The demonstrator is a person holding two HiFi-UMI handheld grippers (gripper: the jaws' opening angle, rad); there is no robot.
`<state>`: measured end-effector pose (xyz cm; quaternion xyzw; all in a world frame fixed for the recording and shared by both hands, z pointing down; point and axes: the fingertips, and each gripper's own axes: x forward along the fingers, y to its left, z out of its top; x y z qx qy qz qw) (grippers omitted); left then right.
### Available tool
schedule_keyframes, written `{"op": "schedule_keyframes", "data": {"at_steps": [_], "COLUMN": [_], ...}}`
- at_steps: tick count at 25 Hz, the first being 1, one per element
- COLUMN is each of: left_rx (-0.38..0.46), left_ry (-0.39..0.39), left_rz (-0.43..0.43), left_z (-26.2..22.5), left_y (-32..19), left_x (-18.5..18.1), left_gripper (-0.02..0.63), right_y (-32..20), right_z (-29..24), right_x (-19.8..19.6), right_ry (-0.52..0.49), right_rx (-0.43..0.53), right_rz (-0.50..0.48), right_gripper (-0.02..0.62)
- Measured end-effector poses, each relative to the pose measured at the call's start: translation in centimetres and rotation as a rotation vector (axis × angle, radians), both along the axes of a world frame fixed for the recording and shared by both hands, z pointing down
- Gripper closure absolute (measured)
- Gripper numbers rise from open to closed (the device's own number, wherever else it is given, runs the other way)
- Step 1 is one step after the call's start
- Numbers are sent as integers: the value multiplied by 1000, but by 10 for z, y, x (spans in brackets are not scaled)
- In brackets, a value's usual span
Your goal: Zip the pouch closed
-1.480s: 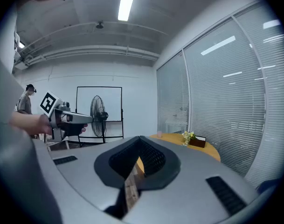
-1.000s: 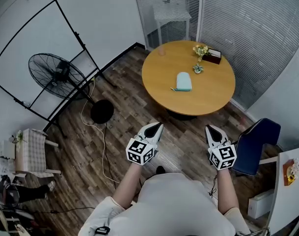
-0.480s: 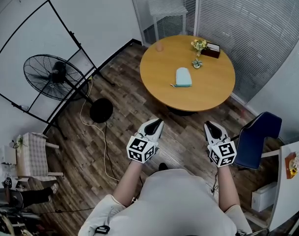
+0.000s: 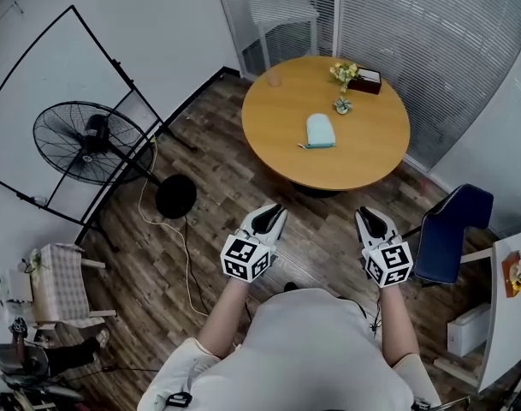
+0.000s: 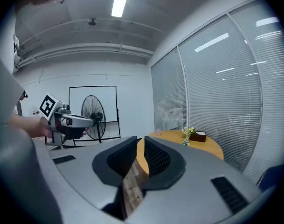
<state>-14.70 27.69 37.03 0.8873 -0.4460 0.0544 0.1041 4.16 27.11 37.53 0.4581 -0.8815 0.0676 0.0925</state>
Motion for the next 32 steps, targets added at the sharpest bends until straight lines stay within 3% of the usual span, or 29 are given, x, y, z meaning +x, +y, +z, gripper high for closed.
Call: {"op": "schedule_keyframes", "data": {"at_steps": [10,21,32], "left_rx": [-3,-40,-73], "left_ry": [4,10,2], "left_rz": [40,51,5], "left_z": [8,23,34], "left_y": [-9,-25,-83], "left_x": [-27,-35,-22], "left_gripper": [552,552,552], "right_y": [-4,-21,-92], "right_z": [7,13,29], "right_x": [-22,-31,-18], "right_ry": [5,37,20], "right_rx": [-7,-18,-52], "right_rz": [50,35,-8], "right_gripper": [557,557,555]}}
